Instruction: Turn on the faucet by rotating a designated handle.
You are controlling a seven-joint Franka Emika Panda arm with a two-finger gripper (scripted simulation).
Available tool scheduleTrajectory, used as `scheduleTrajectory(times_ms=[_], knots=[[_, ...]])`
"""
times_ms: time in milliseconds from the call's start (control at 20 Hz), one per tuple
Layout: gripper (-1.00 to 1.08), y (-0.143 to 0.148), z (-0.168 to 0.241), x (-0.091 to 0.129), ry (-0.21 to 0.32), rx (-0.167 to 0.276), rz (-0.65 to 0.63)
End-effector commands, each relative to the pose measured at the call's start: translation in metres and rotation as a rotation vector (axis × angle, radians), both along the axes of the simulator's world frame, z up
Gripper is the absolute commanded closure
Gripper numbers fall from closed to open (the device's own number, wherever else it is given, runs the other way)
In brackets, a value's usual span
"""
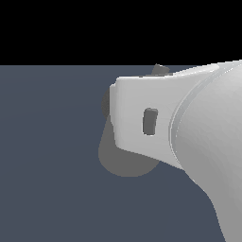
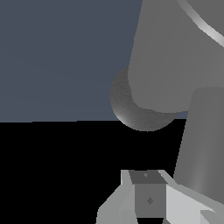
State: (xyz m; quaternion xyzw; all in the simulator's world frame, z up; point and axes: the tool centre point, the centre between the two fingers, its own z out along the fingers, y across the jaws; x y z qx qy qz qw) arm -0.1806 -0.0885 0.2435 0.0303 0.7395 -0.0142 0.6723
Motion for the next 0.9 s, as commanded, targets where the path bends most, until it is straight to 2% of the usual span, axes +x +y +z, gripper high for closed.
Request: scheduleTrajectory(times_ms=[0,850], knots=[[1.08,-0.002,-0.001,0.001,0.001,-0.001,-0.002],[1.08,0.038,-0.014,0.003,-0.016,-0.003,0.006]])
